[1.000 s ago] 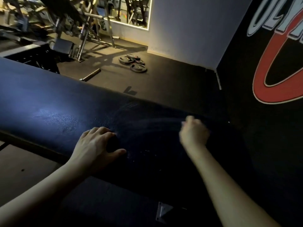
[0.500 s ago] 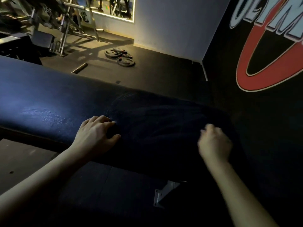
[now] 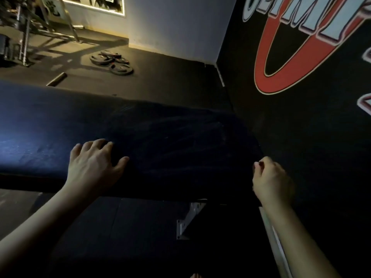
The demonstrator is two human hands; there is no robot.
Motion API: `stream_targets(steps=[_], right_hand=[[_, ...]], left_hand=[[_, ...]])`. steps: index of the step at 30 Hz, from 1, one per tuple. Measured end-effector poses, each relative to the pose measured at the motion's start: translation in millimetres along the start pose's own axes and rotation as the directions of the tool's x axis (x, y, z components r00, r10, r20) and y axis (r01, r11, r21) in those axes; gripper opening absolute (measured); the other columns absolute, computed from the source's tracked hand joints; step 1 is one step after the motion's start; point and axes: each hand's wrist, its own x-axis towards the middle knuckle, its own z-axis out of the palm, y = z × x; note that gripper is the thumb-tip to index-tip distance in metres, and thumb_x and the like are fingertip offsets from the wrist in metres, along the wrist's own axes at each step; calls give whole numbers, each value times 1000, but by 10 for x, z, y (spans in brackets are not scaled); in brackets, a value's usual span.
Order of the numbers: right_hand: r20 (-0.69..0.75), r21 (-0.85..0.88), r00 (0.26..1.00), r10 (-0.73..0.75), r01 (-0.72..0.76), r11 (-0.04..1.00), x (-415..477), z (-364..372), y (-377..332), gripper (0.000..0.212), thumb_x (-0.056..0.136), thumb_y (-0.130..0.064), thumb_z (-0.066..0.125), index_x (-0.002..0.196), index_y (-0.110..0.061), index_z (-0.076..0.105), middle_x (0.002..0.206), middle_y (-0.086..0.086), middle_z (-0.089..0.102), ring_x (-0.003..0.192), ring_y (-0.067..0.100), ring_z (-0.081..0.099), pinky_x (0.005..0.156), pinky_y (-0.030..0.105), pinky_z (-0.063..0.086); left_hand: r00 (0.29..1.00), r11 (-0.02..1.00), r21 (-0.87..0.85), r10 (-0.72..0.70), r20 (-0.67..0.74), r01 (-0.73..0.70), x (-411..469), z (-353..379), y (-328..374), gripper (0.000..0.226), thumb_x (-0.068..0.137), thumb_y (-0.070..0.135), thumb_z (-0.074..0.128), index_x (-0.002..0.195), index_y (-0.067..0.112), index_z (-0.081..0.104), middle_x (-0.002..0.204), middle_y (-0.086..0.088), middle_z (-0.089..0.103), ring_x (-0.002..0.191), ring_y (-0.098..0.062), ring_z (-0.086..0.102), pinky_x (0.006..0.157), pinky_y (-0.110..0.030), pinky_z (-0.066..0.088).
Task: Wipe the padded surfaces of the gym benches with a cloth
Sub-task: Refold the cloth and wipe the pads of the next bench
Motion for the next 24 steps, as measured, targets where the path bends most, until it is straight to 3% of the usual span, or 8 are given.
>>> stream_targets(steps=[2, 4, 7, 9, 14, 18, 22, 24], right_hand=[[-44, -22, 999, -1, 0, 1000, -151, 40, -265, 12, 99, -26, 58, 97, -14, 61, 93, 14, 64, 79, 37, 64, 63, 37, 44], [-28, 80, 988, -153, 155, 985, -396, 196, -814, 8, 96, -23, 62, 95, -15, 62, 92, 11, 64, 76, 33, 64, 60, 35, 45], [77, 249, 857, -510, 479, 842, -867, 283, -1663, 9, 97, -28, 60, 98, -19, 59, 93, 5, 61, 77, 24, 61, 62, 36, 51], [85, 326, 783, -616, 563, 760, -864, 241, -1730, 12, 100, -31, 57, 99, -20, 59, 92, 4, 61, 77, 23, 61, 62, 35, 49], [43, 95, 988, -151, 147, 985, 135, 254, -449, 20, 101, -33, 55, 98, -16, 64, 94, 13, 67, 86, 37, 65, 65, 35, 38], [14, -48, 992, 123, -122, 991, 660, 325, -349, 24, 103, -27, 51, 115, -9, 61, 114, 21, 65, 103, 42, 64, 81, 44, 50], [112, 118, 969, -222, 209, 971, 360, 616, -1614, 24, 103, -32, 50, 114, -14, 61, 113, 16, 65, 100, 36, 66, 79, 39, 52], [208, 238, 834, -512, 464, 853, -4, 590, -2060, 22, 101, -34, 53, 109, -16, 61, 106, 13, 65, 94, 35, 66, 75, 40, 52]], left_hand=[[1000, 1000, -11, -2, 1, 2, -8, -6, -8, 67, 89, 75, 44, 124, 21, 65, 136, -6, 61, 127, -33, 53, 109, -54, 37], [1000, 1000, -19, -7, 27, 7, -16, -30, -1, 76, 87, 79, 37, 127, 21, 64, 140, -6, 59, 131, -32, 52, 111, -54, 37], [999, 999, -47, -10, 35, 11, -44, -92, 20, 86, 83, 83, 30, 135, 21, 62, 146, -5, 56, 136, -30, 48, 114, -54, 34], [999, 998, -59, -3, 36, 5, -64, -134, 18, 87, 83, 83, 30, 138, 22, 60, 149, -5, 54, 138, -29, 46, 116, -54, 32], [999, 999, -33, 15, 44, -13, -76, -134, 16, 79, 87, 80, 35, 135, 22, 61, 146, -4, 56, 136, -30, 48, 115, -55, 32], [1000, 999, -43, -4, 22, 5, -68, -150, 63, 74, 88, 76, 45, 134, 21, 63, 145, -6, 57, 136, -30, 49, 116, -54, 32], [999, 999, -3, -33, 26, 33, -3, -184, 141, 66, 87, 74, 53, 119, 20, 70, 129, -9, 65, 123, -30, 58, 111, -52, 38], [999, 999, 17, -35, 24, 35, 22, -235, 182, 65, 84, 77, 52, 108, 19, 72, 116, -9, 68, 112, -30, 62, 105, -50, 42]])
